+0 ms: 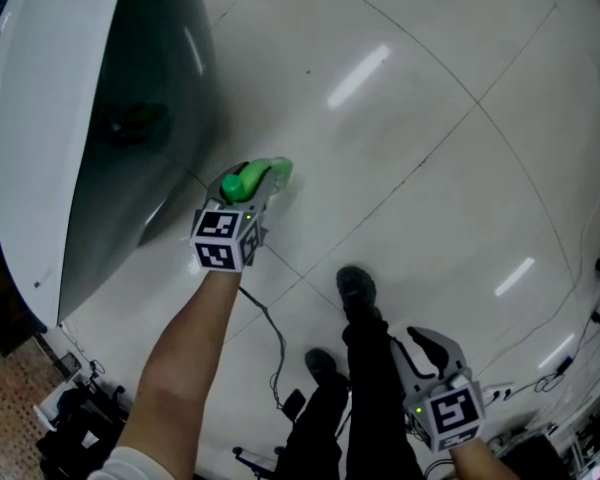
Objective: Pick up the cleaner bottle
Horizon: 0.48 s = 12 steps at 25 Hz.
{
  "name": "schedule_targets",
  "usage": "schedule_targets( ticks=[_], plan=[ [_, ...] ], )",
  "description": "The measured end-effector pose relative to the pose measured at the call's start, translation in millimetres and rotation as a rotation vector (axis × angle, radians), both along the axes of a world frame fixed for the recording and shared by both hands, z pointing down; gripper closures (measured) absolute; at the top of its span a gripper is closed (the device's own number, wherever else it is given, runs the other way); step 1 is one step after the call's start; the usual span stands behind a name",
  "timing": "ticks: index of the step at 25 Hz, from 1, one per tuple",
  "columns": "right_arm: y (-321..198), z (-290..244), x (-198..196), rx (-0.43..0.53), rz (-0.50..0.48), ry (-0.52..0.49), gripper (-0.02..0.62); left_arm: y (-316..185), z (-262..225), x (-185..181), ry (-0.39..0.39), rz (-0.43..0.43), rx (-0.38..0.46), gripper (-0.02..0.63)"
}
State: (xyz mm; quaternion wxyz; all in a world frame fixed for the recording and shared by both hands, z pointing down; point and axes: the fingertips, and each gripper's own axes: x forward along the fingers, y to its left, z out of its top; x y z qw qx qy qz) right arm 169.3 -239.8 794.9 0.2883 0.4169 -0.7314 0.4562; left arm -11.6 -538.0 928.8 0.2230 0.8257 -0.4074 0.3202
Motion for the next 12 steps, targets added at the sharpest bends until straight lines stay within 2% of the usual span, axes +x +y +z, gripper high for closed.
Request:
schedule_targets(
  ticks=[7,12],
  plan=[
    [-6.9,-21.3,-7.7,0.055,0.003,-0.027,0.48,11.2,-45.3,1.8,0.029,-0.001,0.016,0.428],
    [0.2,-33.7,-12.1,0.082,0.003,-0.031,0.48,25.1,-81.5,3.9,0.065,0.01,0.057,0.428]
  ],
)
